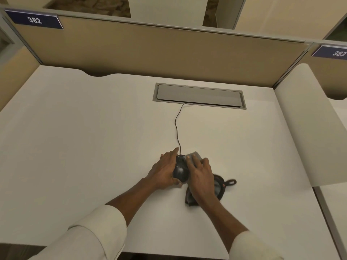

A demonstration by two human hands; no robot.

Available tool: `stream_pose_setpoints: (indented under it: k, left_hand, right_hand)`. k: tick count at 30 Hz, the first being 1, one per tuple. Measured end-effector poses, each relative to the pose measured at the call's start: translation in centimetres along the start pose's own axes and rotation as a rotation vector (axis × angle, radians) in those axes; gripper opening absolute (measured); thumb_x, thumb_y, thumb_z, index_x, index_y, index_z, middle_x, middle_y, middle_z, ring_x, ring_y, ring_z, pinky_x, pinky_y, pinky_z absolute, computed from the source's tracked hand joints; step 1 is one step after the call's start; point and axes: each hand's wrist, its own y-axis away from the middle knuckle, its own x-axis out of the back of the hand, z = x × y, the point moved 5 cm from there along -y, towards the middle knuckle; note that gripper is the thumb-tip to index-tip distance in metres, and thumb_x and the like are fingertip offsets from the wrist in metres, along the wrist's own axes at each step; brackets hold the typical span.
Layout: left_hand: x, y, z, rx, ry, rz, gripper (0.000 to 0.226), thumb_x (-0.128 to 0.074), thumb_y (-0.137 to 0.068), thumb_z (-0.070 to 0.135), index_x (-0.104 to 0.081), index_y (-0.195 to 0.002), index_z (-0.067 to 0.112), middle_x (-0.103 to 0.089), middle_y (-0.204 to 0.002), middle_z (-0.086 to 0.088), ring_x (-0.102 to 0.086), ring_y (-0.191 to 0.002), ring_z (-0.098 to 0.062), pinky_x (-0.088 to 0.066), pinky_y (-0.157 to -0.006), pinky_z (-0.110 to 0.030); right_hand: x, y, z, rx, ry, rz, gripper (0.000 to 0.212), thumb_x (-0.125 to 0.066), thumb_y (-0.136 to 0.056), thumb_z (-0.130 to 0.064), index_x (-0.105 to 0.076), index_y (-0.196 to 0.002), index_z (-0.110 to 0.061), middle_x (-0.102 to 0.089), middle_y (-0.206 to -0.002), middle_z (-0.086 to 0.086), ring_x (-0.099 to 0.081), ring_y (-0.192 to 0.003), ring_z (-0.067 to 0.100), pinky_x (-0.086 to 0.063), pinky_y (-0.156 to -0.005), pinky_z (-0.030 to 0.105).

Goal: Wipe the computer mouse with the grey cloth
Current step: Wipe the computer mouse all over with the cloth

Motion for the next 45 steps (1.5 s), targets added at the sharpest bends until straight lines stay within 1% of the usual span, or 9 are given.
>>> stream_pose_setpoints:
  k: [6,14,24,27,30,35,38,42,45]
  left_hand:
    - [0.1,-0.1,0.1,0.006,-0.017,0.009,0.138,-0.094,-0.070,0.051,-0.002,-0.168,0.022,-0.034,-0.165,-0.002,-0.038,-0.149,-0.026,-0.047,-0.111,-0.047]
    - [0.3,0.1,0.1,0.004,-0.019,0.001,0.137,-0.094,-0.070,0.048,-0.003,-0.168,0.022,-0.035,-0.163,0.002,-0.036,-0.149,-0.025,-0.049,-0.108,-0.049]
    - [0.1,-0.3,0.0,-0.003,-0.052,-0.001,0.133,-0.093,-0.072,0.043,-0.003,-0.168,0.022,-0.036,-0.161,-0.001,-0.039,-0.147,-0.028,-0.050,-0.108,-0.050]
    - [0.1,-0.3,-0.1,0.000,-0.049,0.002,0.136,-0.093,-0.068,0.047,-0.003,-0.167,0.024,-0.037,-0.160,0.000,-0.040,-0.146,-0.027,-0.051,-0.107,-0.051]
    - [0.1,-0.2,-0.2,0.011,-0.041,-0.006,0.142,-0.095,-0.062,0.053,-0.003,-0.166,0.025,-0.037,-0.160,-0.001,-0.041,-0.144,-0.027,-0.050,-0.108,-0.050]
    - [0.1,-0.3,0.0,0.000,-0.039,-0.008,0.140,-0.095,-0.064,0.054,-0.004,-0.167,0.023,-0.037,-0.161,0.000,-0.041,-0.146,-0.027,-0.049,-0.110,-0.051]
    - [0.1,-0.5,0.0,0.010,-0.022,-0.012,0.140,-0.094,-0.064,0.055,-0.004,-0.167,0.024,-0.037,-0.162,0.000,-0.039,-0.148,-0.027,-0.048,-0.112,-0.051]
    - [0.0,-0.5,-0.1,0.020,-0.022,-0.019,0.140,-0.094,-0.065,0.055,-0.003,-0.167,0.025,-0.036,-0.164,-0.002,-0.039,-0.150,-0.028,-0.047,-0.114,-0.052]
    - [-0.1,-0.5,-0.1,0.022,-0.027,-0.015,0.140,-0.095,-0.065,0.053,-0.004,-0.167,0.025,-0.038,-0.161,-0.003,-0.042,-0.147,-0.029,-0.048,-0.113,-0.053]
  right_hand:
    - [0.5,-3.8,0.1,0.044,-0.055,-0.027,0.048,-0.046,-0.097,-0.011,-0.059,-0.143,-0.022,-0.067,-0.133,-0.005,-0.047,-0.105,0.024,-0.049,-0.083,0.037]
    - [-1.0,3.4,-0.3,-0.064,-0.194,0.017,0.075,-0.062,-0.083,0.008,-0.046,-0.155,-0.008,-0.056,-0.153,0.002,-0.049,-0.103,0.026,-0.058,-0.079,0.036]
    - [-0.4,9.0,-1.8,-0.086,-0.279,0.013,0.063,-0.071,-0.075,0.012,-0.068,-0.135,-0.008,-0.075,-0.124,0.006,-0.065,-0.094,0.030,-0.063,-0.064,0.040]
    - [0.7,8.4,-0.6,-0.233,-0.430,0.106,0.066,-0.062,-0.081,0.013,-0.066,-0.135,-0.025,-0.055,-0.096,-0.020,-0.062,-0.086,0.023,-0.058,-0.058,0.036]
    - [1.7,6.6,1.5,-0.405,-0.498,0.223,0.057,-0.061,-0.091,0.001,-0.063,-0.139,-0.029,-0.037,-0.088,-0.027,-0.063,-0.085,0.022,-0.049,-0.065,0.028]
    - [3.5,0.7,1.3,-0.102,-0.398,0.186,0.054,-0.049,-0.091,-0.009,-0.063,-0.139,-0.028,-0.072,-0.111,-0.016,-0.053,-0.102,0.022,-0.053,-0.071,0.036]
    - [2.2,-1.7,1.0,-0.028,-0.252,0.032,0.053,-0.049,-0.096,-0.006,-0.059,-0.142,-0.029,-0.073,-0.126,-0.008,-0.050,-0.105,0.022,-0.054,-0.075,0.038]
    - [1.0,-1.2,0.8,-0.114,-0.344,0.007,0.063,-0.046,-0.087,0.002,-0.056,-0.143,-0.027,-0.071,-0.120,-0.006,-0.050,-0.104,0.021,-0.049,-0.069,0.035]
    - [0.7,0.8,0.7,-0.210,-0.450,0.055,0.066,-0.048,-0.085,0.004,-0.052,-0.143,-0.028,-0.064,-0.097,-0.011,-0.052,-0.099,0.020,-0.046,-0.062,0.029]
